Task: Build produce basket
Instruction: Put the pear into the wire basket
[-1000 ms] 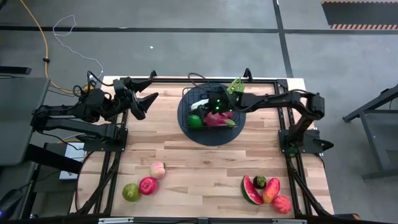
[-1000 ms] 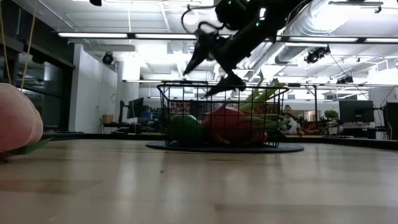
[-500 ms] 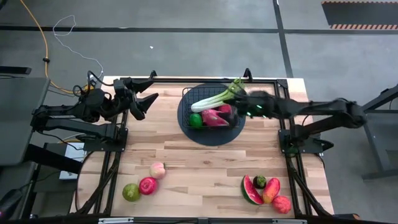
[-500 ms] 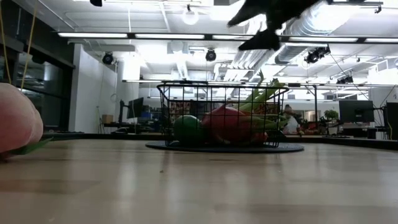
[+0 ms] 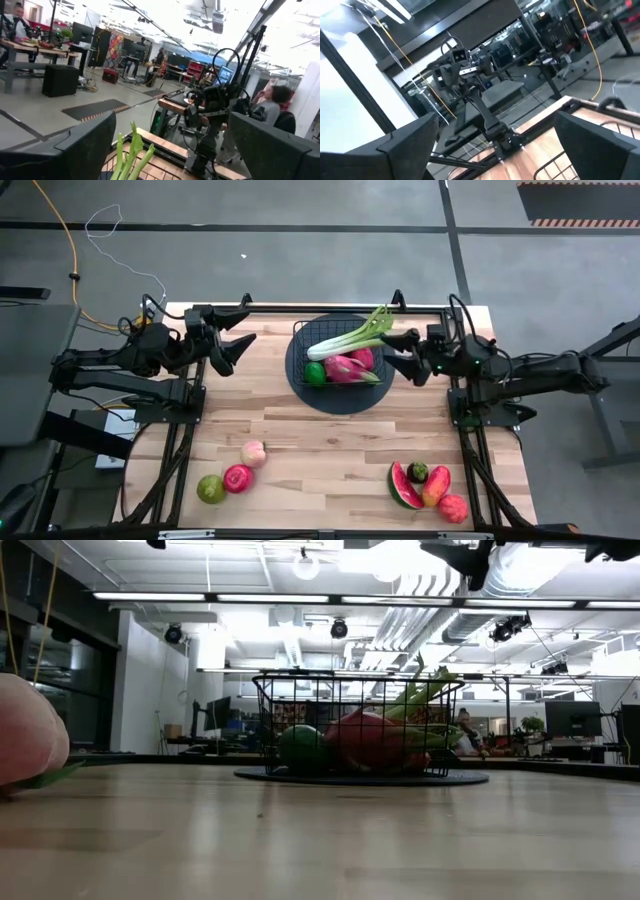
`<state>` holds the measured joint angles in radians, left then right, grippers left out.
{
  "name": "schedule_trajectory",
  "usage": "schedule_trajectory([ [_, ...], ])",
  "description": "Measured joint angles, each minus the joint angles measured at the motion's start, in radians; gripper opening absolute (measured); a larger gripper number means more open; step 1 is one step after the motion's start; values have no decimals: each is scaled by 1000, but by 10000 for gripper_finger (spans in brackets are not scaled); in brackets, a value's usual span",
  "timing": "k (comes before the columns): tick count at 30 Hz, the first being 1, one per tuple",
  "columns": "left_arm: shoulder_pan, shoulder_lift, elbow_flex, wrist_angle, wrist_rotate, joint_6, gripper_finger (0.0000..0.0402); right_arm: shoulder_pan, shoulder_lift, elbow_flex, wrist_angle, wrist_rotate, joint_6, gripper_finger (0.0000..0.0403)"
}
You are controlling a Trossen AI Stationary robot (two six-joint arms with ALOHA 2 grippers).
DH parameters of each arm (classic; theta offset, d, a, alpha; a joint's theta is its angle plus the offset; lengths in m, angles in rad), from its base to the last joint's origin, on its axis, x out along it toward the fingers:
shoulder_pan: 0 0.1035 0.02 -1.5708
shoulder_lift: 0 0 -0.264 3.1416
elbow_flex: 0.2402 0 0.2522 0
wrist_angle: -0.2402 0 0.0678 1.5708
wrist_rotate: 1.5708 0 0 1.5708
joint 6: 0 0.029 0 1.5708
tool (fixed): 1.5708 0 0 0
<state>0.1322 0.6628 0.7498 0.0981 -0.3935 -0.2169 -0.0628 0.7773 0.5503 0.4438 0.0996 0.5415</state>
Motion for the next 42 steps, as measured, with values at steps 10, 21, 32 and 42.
schedule_trajectory([
  [10,0,0,0,-42,15,2,374,0,3,0,-20,-4,-311,385],
  [21,0,7,0,-134,15,-3,374,0,2,0,-59,6,-361,385],
  [32,-99,213,133,-658,231,-430,374,0,2,0,-77,9,-314,385],
  [42,-588,510,170,-1046,514,-1100,374,0,2,0,-142,12,-277,385],
])
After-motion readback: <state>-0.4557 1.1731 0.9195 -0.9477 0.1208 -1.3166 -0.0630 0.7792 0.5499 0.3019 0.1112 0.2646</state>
